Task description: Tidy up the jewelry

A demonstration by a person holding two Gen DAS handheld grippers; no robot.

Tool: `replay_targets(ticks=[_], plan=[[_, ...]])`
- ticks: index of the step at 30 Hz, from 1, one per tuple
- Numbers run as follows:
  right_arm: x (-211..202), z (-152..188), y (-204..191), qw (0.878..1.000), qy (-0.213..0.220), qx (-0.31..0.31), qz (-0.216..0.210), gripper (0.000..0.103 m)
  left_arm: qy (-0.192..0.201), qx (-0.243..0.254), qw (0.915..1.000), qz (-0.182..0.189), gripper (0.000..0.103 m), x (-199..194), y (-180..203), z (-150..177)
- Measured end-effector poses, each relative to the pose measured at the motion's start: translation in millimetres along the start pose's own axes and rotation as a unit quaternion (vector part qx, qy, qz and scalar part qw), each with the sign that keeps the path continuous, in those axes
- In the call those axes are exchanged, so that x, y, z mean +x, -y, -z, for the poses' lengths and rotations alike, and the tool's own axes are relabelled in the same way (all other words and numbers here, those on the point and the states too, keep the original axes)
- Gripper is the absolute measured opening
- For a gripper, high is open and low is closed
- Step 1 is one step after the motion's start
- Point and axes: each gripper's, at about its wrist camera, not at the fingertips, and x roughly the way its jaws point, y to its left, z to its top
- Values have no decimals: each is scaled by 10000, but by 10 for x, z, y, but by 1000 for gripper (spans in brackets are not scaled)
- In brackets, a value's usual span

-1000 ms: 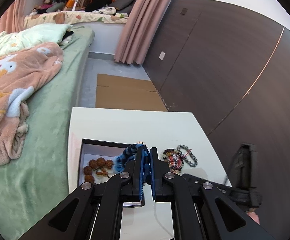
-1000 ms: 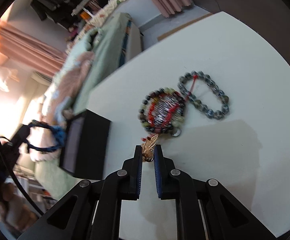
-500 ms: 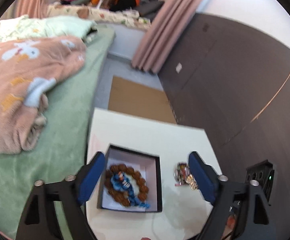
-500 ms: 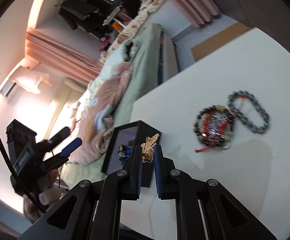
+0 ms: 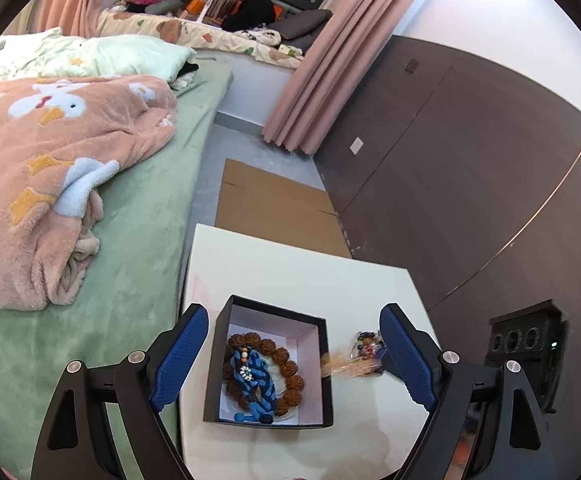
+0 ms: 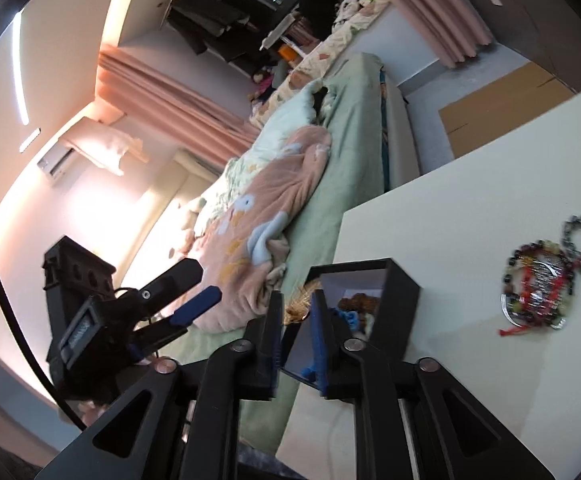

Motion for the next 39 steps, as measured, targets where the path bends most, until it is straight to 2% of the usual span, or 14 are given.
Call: replay_targets(ticks=[1,2,3,14,21,25,29,34,39], plan=[[31,3,-11,10000,-67,-22,37,62,39,1,10000,-5,88,-11,8,-7],[-14,18,9,10000,-6,1,41,68,93,18,10000,-22,88,-22,20,-11],[-59,27,29,9999,111,35,28,71,133,33,9999,-43,88,-28,34,-12],[-631,-60,476,9957,609,580,377,71,-5,393,9992,92,88,124,444,51],[-991,-80,683,9910,951,838,426,72,-212,675,9974,166,86,251,778,128],[-1101,-73,800,9883,1025,1009,506,72,-404,796,9959,155,77,364,928,189],[-1197,-57,876,9856,1106,1142,569,72,-651,844,9942,149,60,510,1038,258],[-1311,-80,985,9824,1201,1302,596,72,-911,891,9918,108,46,719,1164,347],[-1356,-71,1082,9799,1196,1439,693,72,-1157,749,9904,-92,42,963,1182,421]])
